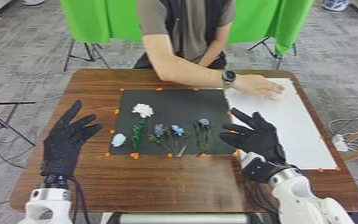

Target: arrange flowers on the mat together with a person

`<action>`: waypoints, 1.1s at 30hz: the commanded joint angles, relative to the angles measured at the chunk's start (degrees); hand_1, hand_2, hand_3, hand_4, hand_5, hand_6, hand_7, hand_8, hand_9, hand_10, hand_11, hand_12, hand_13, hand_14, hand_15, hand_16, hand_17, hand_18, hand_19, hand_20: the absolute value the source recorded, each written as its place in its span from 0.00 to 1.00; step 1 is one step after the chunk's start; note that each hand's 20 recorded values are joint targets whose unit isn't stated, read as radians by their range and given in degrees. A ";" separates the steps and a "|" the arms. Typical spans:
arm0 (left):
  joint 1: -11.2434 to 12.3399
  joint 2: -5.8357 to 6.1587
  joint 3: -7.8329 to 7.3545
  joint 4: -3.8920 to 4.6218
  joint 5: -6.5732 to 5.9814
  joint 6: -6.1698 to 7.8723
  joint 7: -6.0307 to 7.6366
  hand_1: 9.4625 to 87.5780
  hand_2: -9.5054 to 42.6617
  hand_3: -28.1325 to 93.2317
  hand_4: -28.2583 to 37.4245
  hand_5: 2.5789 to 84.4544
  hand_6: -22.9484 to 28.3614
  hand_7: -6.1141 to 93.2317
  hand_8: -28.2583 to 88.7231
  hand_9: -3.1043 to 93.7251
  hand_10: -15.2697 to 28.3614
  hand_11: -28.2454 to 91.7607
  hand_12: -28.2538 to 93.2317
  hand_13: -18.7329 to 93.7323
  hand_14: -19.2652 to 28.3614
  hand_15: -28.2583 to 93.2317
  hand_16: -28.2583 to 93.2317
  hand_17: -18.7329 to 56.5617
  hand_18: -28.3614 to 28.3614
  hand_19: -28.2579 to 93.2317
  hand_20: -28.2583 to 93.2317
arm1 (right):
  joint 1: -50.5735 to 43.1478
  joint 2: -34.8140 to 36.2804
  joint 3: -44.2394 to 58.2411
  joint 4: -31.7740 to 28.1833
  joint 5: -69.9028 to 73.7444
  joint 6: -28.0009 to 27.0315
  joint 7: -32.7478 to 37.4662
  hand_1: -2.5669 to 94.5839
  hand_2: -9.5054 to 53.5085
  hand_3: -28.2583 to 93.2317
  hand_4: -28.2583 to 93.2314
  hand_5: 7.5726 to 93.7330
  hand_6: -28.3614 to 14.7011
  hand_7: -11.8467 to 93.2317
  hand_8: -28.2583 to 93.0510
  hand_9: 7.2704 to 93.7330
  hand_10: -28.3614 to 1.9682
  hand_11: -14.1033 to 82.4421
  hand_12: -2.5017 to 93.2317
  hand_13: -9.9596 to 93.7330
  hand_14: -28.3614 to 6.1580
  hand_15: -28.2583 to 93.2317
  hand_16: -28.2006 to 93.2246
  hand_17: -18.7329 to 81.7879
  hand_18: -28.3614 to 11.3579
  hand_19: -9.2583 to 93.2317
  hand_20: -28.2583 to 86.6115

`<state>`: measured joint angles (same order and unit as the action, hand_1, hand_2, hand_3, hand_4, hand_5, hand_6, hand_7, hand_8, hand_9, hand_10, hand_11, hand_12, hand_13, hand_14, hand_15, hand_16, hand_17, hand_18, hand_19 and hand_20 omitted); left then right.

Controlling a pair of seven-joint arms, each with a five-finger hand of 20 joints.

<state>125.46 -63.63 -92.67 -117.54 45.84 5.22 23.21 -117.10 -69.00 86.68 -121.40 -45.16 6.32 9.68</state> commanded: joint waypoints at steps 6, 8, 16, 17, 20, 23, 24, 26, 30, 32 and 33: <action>1.92 -1.43 -0.72 -0.15 0.30 -0.67 -1.12 0.13 0.33 0.84 0.00 0.37 0.53 0.16 0.17 0.44 0.76 0.42 0.33 0.48 0.93 0.64 0.17 0.27 1.00 0.86 0.08 | -0.34 -0.18 -0.08 -0.18 -0.64 0.17 -0.13 0.21 0.31 0.83 0.01 0.43 0.67 0.23 0.14 0.50 0.32 0.30 0.18 0.49 0.24 0.59 0.33 0.25 0.13 0.58 0.39; 1.97 -1.40 -0.76 -0.21 0.26 -0.54 -1.08 0.13 0.33 0.84 0.00 0.37 0.53 0.16 0.17 0.44 0.76 0.42 0.33 0.48 0.93 0.64 0.17 0.27 1.00 0.86 0.08 | -0.33 -0.23 -0.01 -0.18 -0.60 0.17 -0.15 0.21 0.31 0.83 0.01 0.43 0.67 0.23 0.14 0.50 0.32 0.30 0.18 0.49 0.25 0.59 0.33 0.25 0.13 0.58 0.39; 2.25 -1.27 -0.55 -0.35 0.00 -0.29 -0.57 0.13 0.33 0.84 0.00 0.37 0.53 0.16 0.17 0.44 0.76 0.42 0.33 0.48 0.92 0.63 0.17 0.27 1.00 0.86 0.08 | -0.12 -0.25 -0.09 -0.10 -0.56 0.06 -0.13 0.21 0.31 0.83 0.01 0.43 0.67 0.23 0.14 0.50 0.32 0.30 0.18 0.49 0.25 0.59 0.33 0.25 0.13 0.58 0.39; 2.35 -1.32 -0.58 -0.42 0.04 -0.25 -0.58 0.13 0.33 0.84 0.00 0.37 0.53 0.16 0.17 0.44 0.76 0.42 0.33 0.48 0.92 0.63 0.17 0.27 1.00 0.86 0.08 | -0.19 -0.30 -0.05 -0.14 -0.52 0.08 -0.05 0.21 0.31 0.83 0.01 0.43 0.67 0.23 0.14 0.50 0.32 0.30 0.18 0.49 0.25 0.59 0.33 0.25 0.13 0.58 0.39; 2.14 -1.37 -0.49 -0.39 0.05 -0.26 -0.61 0.13 0.33 0.84 0.00 0.37 0.53 0.16 0.17 0.44 0.76 0.42 0.33 0.48 0.93 0.64 0.17 0.27 1.00 0.87 0.08 | -0.34 -0.12 0.05 -0.16 -0.58 0.19 -0.08 0.21 0.31 0.83 0.01 0.43 0.67 0.23 0.14 0.51 0.32 0.30 0.18 0.49 0.25 0.59 0.33 0.25 0.13 0.58 0.39; 2.14 -1.50 -0.64 -0.36 0.14 -0.37 -0.81 0.13 0.33 0.84 0.00 0.37 0.53 0.16 0.17 0.44 0.76 0.42 0.33 0.48 0.93 0.65 0.18 0.27 1.00 0.87 0.08 | 0.02 -0.24 -0.05 0.04 -0.33 0.21 0.18 0.21 0.31 0.83 0.01 0.43 0.67 0.23 0.13 0.51 0.32 0.30 0.18 0.49 0.25 0.59 0.33 0.25 0.13 0.58 0.39; 2.07 -1.52 -0.60 -0.29 0.08 -0.35 -0.82 0.13 0.33 0.84 0.00 0.37 0.53 0.16 0.17 0.44 0.76 0.42 0.33 0.48 0.93 0.65 0.18 0.27 1.00 0.87 0.08 | -0.01 -0.22 -0.04 0.02 -0.43 0.16 0.03 0.21 0.31 0.83 0.01 0.43 0.67 0.23 0.13 0.51 0.32 0.30 0.18 0.49 0.25 0.59 0.33 0.25 0.13 0.58 0.39; 2.06 -1.60 -0.56 -0.19 -0.02 -0.22 -1.00 0.13 0.33 0.84 0.00 0.37 0.53 0.16 0.17 0.44 0.76 0.42 0.33 0.48 0.94 0.65 0.18 0.27 1.00 0.87 0.08 | 0.41 -0.09 -0.34 0.15 -0.49 0.40 0.03 0.20 0.31 0.83 0.01 0.43 0.67 0.23 0.14 0.51 0.32 0.30 0.18 0.49 0.25 0.59 0.33 0.25 0.13 0.58 0.39; 1.62 -1.90 -0.31 0.27 -0.39 -0.24 -1.41 0.13 0.33 0.84 0.00 0.37 0.53 0.16 0.17 0.44 0.76 0.42 0.33 0.48 0.94 0.67 0.17 0.27 1.00 0.88 0.09 | 0.63 -0.08 -0.41 0.13 -0.54 0.50 -0.07 0.20 0.31 0.83 0.01 0.43 0.67 0.23 0.13 0.51 0.32 0.30 0.18 0.49 0.25 0.59 0.33 0.25 0.13 0.58 0.39; 1.50 -1.94 -0.35 0.31 -0.35 -0.35 -1.56 0.13 0.33 0.84 0.00 0.37 0.53 0.16 0.17 0.44 0.76 0.43 0.33 0.48 0.94 0.67 0.17 0.27 1.00 0.89 0.09 | 0.91 0.01 -0.57 0.12 -0.46 0.64 -0.01 0.20 0.31 0.83 0.01 0.43 0.67 0.23 0.13 0.51 0.32 0.30 0.18 0.49 0.25 0.59 0.33 0.25 0.13 0.58 0.39; 1.49 -1.94 -0.42 0.28 -0.07 -0.49 -1.67 0.13 0.33 0.84 0.00 0.37 0.53 0.16 0.17 0.44 0.76 0.43 0.33 0.48 0.94 0.67 0.17 0.27 1.00 0.89 0.08 | 1.08 0.05 -0.75 0.07 -0.43 0.87 0.02 0.20 0.31 0.83 0.01 0.43 0.67 0.23 0.13 0.51 0.32 0.30 0.18 0.49 0.25 0.59 0.33 0.25 0.13 0.58 0.39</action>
<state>126.90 -64.80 -93.26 -117.68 45.88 5.07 22.56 -116.43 -68.96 86.52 -121.10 -45.40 6.52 9.85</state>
